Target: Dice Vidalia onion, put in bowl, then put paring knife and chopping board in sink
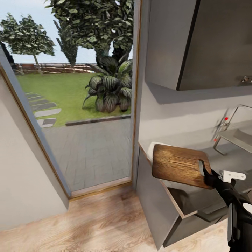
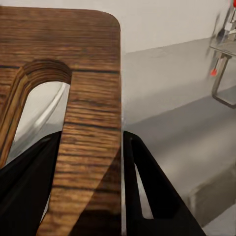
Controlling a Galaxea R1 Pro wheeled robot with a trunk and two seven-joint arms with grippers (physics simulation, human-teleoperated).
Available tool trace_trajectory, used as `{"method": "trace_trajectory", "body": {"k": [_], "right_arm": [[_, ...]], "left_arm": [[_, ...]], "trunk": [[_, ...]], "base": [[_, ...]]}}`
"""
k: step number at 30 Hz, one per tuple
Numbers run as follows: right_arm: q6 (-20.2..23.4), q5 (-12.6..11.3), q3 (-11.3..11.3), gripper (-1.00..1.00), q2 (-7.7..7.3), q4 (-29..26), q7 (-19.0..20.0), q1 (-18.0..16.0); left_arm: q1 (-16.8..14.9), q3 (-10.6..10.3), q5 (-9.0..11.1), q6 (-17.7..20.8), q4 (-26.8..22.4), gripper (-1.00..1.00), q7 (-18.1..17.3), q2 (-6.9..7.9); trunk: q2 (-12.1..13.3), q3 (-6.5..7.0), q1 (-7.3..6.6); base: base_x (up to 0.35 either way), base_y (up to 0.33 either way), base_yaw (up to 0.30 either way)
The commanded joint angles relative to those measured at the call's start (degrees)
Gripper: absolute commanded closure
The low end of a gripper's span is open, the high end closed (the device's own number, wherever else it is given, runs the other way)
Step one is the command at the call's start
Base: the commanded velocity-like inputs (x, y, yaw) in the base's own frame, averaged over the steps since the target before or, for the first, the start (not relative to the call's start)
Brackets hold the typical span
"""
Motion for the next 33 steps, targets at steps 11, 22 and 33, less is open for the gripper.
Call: {"method": "trace_trajectory", "body": {"k": [11, 22, 33], "right_arm": [[0.19, 0.41, -0.15, 1.00, 0.05, -0.10, 0.44, -0.08], [0.19, 0.41, -0.23, 1.00, 0.05, -0.18, 0.44, -0.08], [0.19, 0.41, -0.24, 1.00, 0.05, -0.88, 0.44, -0.08]], "left_arm": [[0.00, -0.51, 0.50, -0.19, -0.17, -1.00, 0.26, 0.09], [0.00, -0.52, 0.50, -0.19, -0.17, -1.00, 0.26, 0.09], [0.00, -0.52, 0.51, -0.19, -0.17, -1.00, 0.26, 0.09]], "trunk": [[-0.12, -0.11, 0.04], [-0.12, -0.11, 0.04], [-0.12, -0.11, 0.04]], "base": [[-0.019, -0.234, 0.285], [-0.145, -0.270, 0.285], [-0.183, -0.263, 0.285]]}}
